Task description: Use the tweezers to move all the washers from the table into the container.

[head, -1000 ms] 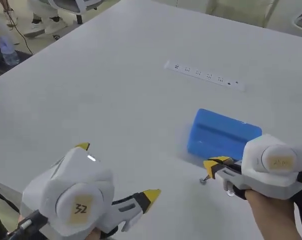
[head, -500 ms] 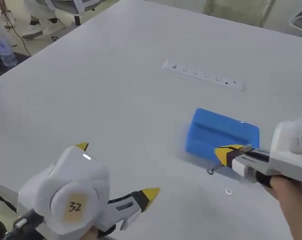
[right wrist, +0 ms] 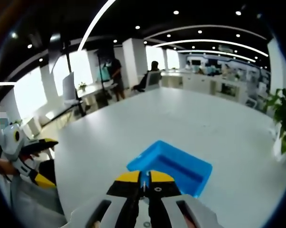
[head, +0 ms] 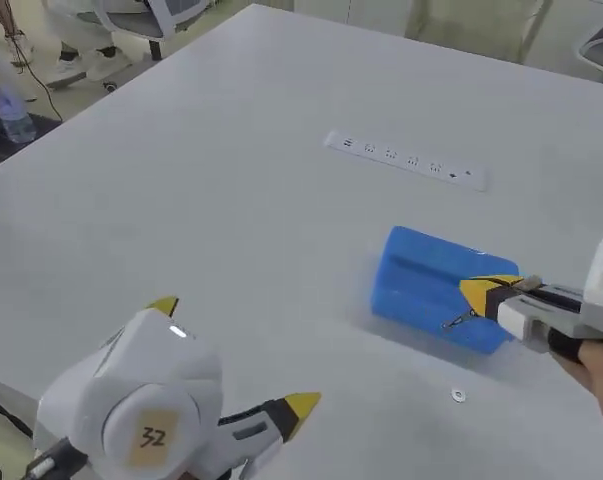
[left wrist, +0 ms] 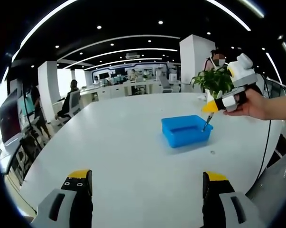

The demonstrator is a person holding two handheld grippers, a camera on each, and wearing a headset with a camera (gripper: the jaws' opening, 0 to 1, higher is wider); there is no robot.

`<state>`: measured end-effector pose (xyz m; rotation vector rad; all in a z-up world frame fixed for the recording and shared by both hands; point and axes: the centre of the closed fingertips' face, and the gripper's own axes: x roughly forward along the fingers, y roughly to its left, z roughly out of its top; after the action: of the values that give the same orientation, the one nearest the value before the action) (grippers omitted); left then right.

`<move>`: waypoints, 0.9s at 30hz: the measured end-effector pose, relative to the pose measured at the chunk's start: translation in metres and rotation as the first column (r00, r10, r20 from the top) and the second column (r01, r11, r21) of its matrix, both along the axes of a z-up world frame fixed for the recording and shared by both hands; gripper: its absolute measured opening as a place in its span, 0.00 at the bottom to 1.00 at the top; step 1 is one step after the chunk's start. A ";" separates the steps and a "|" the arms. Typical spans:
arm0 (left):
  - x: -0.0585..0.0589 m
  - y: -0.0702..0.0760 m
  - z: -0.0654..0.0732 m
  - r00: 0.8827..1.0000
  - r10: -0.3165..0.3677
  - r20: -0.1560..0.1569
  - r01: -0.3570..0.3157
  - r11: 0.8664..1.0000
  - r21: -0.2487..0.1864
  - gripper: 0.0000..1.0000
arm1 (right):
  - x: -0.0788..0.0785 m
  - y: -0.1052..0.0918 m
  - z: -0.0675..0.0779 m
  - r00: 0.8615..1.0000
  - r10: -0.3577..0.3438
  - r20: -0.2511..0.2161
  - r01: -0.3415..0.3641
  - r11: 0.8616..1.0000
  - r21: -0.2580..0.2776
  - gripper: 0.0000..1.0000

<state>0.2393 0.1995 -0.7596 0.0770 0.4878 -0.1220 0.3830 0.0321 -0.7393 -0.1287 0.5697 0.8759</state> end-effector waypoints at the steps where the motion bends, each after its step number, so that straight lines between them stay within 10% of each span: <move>1: 0.000 0.000 0.000 1.000 0.002 -0.001 -0.002 1.000 0.005 0.99 | 0.001 -0.001 0.002 1.000 -0.002 0.008 0.002 1.000 -0.006 0.02; 12: 0.000 0.000 0.007 0.999 0.009 0.034 -0.009 1.000 -0.002 0.99 | 0.034 -0.003 0.006 0.997 -0.065 0.035 0.065 0.998 0.017 0.02; 27: 0.001 -0.006 0.019 0.996 -0.008 0.093 0.015 0.997 -0.076 0.99 | 0.052 0.003 -0.052 0.999 -0.045 -0.014 0.043 0.994 -0.100 0.02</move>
<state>0.2407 0.1935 -0.7403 0.0106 0.3898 -0.1478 0.4347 0.0353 -0.7909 -0.1990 0.6299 0.8066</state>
